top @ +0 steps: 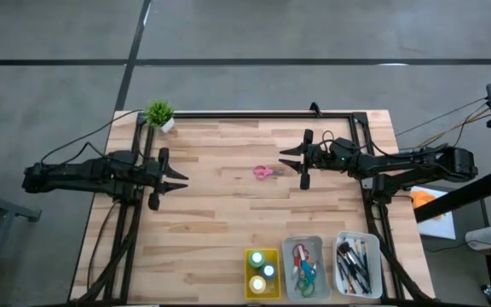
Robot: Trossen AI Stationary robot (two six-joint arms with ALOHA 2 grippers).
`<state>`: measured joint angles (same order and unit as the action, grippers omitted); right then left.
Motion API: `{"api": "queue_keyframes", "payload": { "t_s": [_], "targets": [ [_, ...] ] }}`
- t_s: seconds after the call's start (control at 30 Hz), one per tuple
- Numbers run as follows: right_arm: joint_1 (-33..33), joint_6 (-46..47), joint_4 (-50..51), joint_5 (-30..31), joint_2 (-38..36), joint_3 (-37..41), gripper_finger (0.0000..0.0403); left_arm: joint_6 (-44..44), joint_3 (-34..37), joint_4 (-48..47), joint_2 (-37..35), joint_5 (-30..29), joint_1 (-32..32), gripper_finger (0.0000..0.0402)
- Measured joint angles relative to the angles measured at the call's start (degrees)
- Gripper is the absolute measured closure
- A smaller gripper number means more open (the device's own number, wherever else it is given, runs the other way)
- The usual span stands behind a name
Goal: Pick & Place Paint Supplies
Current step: Put the pink scissors into the gray bin
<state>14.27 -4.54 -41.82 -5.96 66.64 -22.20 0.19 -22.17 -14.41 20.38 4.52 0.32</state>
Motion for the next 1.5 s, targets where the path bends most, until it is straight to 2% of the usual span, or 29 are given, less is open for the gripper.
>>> {"api": "queue_keyframes", "payload": {
  "t_s": [0.43,1.5],
  "targets": [
    [-0.01,0.00,-0.01,0.00,0.02,0.00,0.0289,-0.38,0.00,-3.42,0.00,-0.01,0.02,0.0297],
    [-0.01,0.00,-0.01,0.00,0.02,0.00,0.0289,-0.16,0.00,-3.92,0.02,-0.01,0.00,0.0297]
  ]
}}
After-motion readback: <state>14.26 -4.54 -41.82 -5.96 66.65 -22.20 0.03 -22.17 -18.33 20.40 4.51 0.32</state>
